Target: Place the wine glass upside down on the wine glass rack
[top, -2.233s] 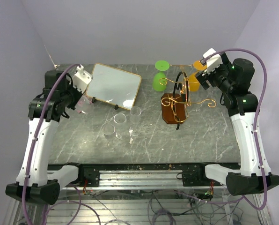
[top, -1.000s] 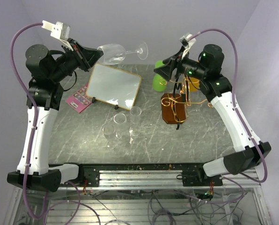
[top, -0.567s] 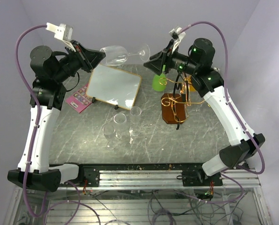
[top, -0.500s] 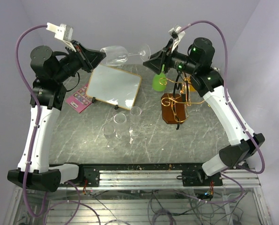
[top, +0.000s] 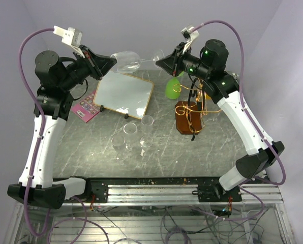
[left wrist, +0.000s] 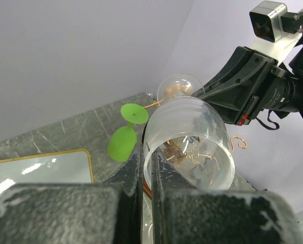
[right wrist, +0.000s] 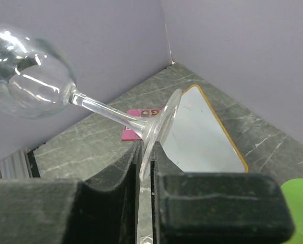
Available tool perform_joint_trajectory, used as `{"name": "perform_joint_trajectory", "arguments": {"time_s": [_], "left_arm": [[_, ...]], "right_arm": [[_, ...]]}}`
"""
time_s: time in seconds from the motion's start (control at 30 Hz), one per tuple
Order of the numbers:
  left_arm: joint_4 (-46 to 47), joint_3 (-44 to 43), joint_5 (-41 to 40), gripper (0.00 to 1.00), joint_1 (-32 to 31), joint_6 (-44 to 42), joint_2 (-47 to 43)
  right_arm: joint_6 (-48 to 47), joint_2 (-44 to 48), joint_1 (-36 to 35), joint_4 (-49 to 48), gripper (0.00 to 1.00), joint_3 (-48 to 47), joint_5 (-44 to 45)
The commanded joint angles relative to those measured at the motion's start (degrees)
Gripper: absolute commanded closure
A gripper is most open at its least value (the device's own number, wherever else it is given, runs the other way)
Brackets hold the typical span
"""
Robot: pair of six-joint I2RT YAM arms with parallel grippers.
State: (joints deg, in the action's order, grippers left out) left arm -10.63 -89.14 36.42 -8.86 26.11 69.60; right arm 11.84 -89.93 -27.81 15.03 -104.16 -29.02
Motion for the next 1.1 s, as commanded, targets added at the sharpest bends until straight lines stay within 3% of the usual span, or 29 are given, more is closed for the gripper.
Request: {"name": "perform_joint_trajectory", "arguments": {"time_s": [0.0, 0.1, 0.43, 0.73, 1.07], "left_arm": [[2.42, -0.18, 0.14, 0.93, -0.62, -1.17, -1.75], [2.37, 0.29, 0.46, 0.92, -0.72, -1.58, -1.96], [4.95, 3.52, 3.91, 0.47, -0.72, 0.54, -2.91], [-7.51, 1.71, -0.6, 0.17, -0.67, -13.43, -5.27], [-15.87, 2.3, -9.45, 0.08, -0.72, -27.2, -7.1]], "right_arm": [[-0.14, 0.24, -0.21, -0.05, 0.99, -0.89, 2.11], [-0.38, 0.53, -0.21, 0.48, 1.0, -0.74, 4.42], [-5.34, 2.72, 0.04, 2.1, 1.0, 0.29, 11.59], [-16.09, 6.57, 1.03, 3.62, 1.0, 3.63, 20.18], [-35.56, 9.2, 0.54, 9.26, 1.0, 6.53, 25.14]]}}
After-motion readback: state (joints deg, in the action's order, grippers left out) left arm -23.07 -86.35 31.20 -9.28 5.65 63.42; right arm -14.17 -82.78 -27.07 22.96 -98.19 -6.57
